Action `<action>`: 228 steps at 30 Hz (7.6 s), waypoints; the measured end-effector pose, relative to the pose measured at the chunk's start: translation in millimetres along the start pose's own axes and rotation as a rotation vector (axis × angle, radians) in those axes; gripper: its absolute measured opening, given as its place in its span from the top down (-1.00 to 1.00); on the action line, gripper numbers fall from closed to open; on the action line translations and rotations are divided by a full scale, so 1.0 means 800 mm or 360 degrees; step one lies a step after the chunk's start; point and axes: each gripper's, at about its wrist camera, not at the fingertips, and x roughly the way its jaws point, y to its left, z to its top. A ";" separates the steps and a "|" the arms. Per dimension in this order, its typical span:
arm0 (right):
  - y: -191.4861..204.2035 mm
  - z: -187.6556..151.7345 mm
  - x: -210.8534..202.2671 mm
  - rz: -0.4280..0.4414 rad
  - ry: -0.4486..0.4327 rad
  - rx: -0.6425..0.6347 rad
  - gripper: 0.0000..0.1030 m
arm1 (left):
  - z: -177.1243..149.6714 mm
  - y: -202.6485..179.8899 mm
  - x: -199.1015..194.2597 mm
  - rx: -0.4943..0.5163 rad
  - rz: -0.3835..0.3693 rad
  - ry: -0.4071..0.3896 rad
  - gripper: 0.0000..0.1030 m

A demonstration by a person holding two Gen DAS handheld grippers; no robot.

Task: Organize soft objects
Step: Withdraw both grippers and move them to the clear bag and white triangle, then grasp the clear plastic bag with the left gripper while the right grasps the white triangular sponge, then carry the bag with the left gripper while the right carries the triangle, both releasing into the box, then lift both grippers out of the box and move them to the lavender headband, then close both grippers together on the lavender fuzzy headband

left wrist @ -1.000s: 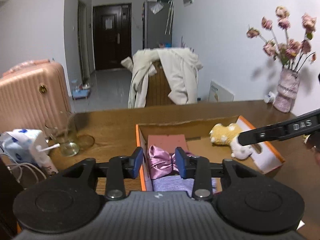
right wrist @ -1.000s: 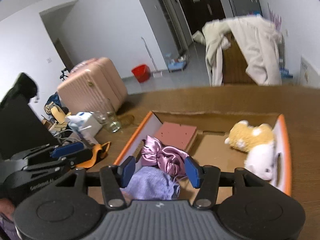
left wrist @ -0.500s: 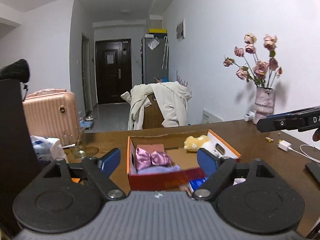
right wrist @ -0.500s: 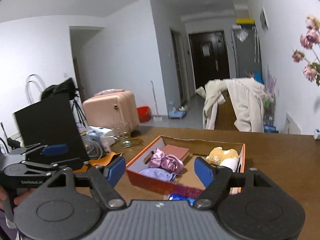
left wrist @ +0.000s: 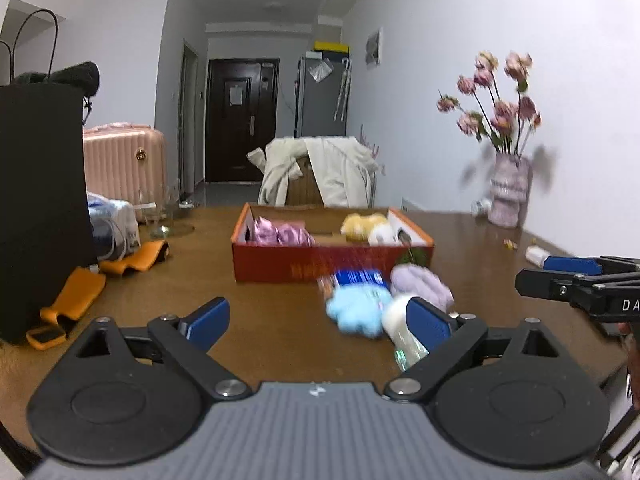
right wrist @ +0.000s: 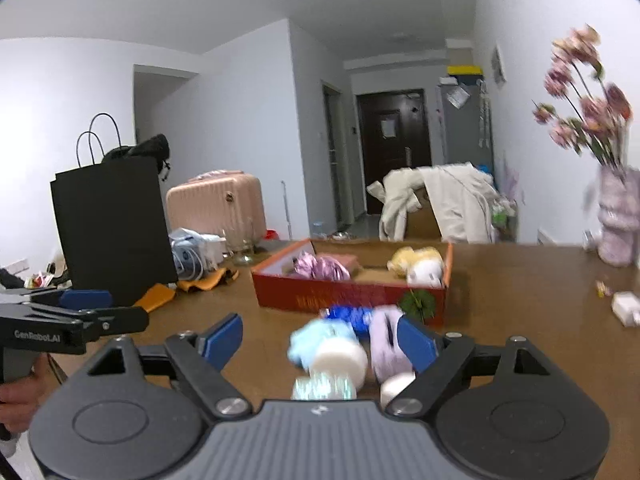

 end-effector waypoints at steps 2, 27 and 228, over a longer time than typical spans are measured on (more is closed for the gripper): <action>-0.005 -0.018 -0.006 -0.0021 0.0026 0.0028 -0.63 | -0.012 -0.010 0.000 0.0011 -0.0008 0.0029 -0.88; -0.105 -0.048 0.044 -0.0205 0.0273 0.0180 -0.62 | -0.046 -0.111 0.173 0.0008 -0.0210 0.0376 -0.04; -0.126 -0.077 0.112 -0.0033 0.0354 0.0591 -0.12 | -0.039 -0.067 0.201 -0.0308 -0.0520 0.0581 0.18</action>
